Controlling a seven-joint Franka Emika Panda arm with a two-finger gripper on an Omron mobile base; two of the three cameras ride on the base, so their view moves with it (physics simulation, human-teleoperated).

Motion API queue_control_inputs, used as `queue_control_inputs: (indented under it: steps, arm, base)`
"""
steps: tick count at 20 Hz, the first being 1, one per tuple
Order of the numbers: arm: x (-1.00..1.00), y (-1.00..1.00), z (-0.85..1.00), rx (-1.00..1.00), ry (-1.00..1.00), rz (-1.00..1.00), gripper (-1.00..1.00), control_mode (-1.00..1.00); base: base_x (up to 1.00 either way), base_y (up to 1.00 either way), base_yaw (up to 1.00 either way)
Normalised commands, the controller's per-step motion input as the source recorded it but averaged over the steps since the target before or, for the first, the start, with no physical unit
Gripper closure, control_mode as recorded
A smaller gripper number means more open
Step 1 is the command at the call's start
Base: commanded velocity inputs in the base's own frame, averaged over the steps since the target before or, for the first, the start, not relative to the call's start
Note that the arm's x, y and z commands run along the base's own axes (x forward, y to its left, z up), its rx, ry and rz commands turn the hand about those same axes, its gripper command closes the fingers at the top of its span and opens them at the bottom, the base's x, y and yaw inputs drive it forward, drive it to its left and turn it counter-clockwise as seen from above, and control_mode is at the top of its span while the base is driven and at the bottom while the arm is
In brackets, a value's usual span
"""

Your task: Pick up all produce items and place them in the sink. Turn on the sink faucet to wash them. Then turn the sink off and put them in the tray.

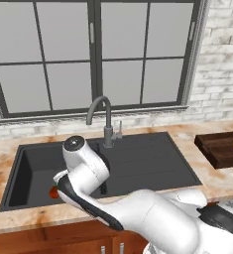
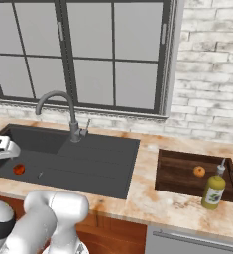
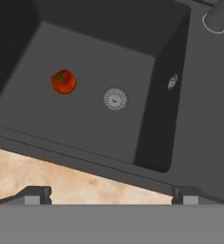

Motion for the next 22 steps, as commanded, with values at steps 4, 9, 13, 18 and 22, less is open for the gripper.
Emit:
queue_control_inputs:
  steps: [4,9,13,18,22]
  arm:
    - [0.23,0.12,-0.31,0.00,0.19,0.05,-1.00,-1.00]
    - [0.28,0.22,-0.29,0.00,0.21,0.02,-1.00,-1.00]
    - [0.38,0.30,-0.31,0.00,0.18,0.00,-1.00,-1.00]
    - [0.25,0.32,-0.34,-0.04,0.07,0.00,-1.00,-1.00]
    - [0.19,0.23,-0.28,-0.01,0.00,0.00,-1.00,-1.00]
  base:
    - [0.00,0.00,0.00]
    - [0.00,0.00,0.00]
    - [0.00,0.00,0.00]
    - [0.00,0.00,0.00]
    - [0.00,0.00,0.00]
